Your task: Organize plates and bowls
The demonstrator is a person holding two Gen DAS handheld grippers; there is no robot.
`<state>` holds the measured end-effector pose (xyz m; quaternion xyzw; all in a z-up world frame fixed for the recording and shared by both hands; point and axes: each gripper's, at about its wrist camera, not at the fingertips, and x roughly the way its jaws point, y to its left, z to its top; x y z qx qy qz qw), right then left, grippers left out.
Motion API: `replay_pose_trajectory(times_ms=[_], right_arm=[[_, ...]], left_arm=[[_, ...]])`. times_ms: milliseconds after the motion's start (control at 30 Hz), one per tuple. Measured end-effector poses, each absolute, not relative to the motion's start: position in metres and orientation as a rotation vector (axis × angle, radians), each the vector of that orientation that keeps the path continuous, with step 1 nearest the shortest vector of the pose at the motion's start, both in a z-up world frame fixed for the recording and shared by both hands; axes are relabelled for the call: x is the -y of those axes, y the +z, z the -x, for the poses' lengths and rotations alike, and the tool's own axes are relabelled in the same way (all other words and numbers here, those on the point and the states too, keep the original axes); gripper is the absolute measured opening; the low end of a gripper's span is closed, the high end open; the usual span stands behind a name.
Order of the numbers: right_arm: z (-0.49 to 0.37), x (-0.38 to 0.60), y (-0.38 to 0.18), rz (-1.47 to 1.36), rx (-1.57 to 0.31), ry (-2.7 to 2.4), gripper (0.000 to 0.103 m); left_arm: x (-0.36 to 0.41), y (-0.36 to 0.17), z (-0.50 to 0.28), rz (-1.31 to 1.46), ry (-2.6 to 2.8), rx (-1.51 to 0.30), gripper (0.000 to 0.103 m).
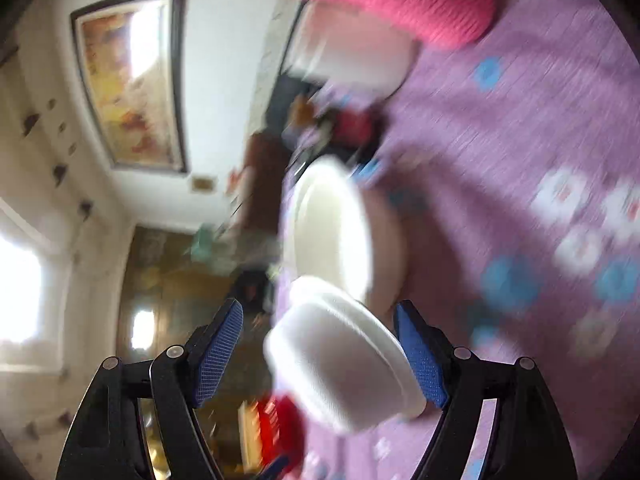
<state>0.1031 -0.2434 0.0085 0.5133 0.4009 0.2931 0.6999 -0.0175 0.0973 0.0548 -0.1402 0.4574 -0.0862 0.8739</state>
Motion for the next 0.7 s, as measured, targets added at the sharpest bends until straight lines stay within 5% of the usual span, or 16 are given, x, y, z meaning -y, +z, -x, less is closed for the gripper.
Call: replay_pose_trajectory(times_ms=[433,700], right_arm=[[-0.07,0.069,0.086,-0.801,-1.006,1.0,0.084],[-0.04,0.061,0.088,-0.596,-0.992,0.904,0.085]], left_arm=[[-0.115,0.069,0.047,0.222,-0.107,-0.875,0.087],[-0.121,0.065,0.045,0.21,-0.1,-0.9,0.087]])
